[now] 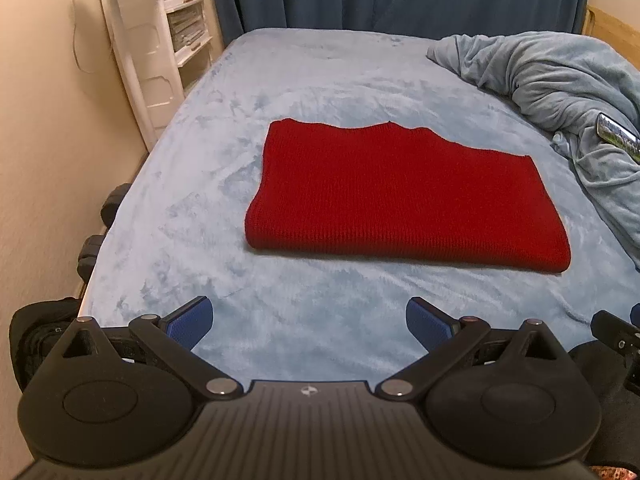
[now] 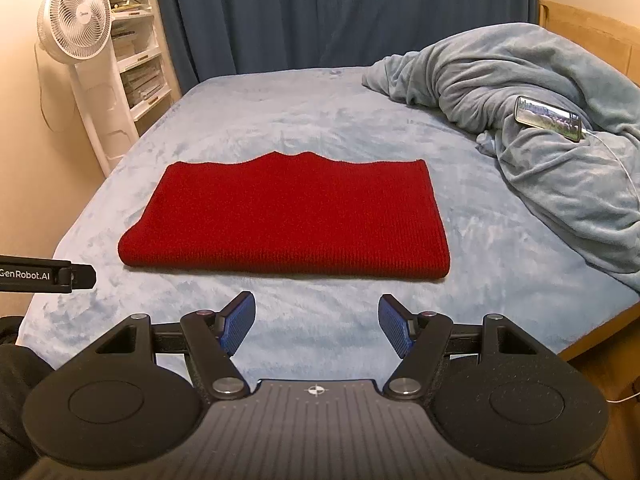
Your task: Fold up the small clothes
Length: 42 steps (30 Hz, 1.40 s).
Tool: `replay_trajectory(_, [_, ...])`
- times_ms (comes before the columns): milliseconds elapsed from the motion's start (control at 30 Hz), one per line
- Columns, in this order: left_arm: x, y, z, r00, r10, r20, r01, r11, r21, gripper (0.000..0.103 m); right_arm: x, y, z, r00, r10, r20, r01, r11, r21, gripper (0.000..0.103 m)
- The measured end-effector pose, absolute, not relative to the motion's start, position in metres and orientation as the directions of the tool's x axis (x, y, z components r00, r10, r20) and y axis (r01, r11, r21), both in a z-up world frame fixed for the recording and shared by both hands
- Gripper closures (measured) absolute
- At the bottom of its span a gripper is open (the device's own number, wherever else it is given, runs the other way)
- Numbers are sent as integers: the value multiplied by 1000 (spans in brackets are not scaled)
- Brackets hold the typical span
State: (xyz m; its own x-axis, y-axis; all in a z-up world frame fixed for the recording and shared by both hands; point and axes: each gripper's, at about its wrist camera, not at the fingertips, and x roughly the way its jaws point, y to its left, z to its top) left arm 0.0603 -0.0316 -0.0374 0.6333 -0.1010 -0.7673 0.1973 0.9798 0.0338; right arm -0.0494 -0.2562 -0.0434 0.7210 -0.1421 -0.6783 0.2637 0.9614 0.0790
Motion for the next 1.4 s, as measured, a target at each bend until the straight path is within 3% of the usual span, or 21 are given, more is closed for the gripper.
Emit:
replay_trajectory(667, [94, -30, -61, 580, -63, -812, 169, 985, 45, 0, -20, -274, -63, 689, -138, -711, 305, 946, 112, 33])
replay_trajectory(833, [112, -33, -73, 558, -43, -828, 163, 985, 58, 0, 0, -297, -79, 661, -117, -741, 371, 910, 187, 33])
replay_trajectory(1067, [146, -39, -87, 541, -21, -841, 154, 985, 75, 0, 26, -361, -118, 648, 8, -762, 531, 712, 459, 33])
replay_trajectory(1400, [224, -9, -124, 520, 97, -849, -6, 994, 110, 0, 60, -443, -201, 635, -31, -772, 732, 343, 588, 31])
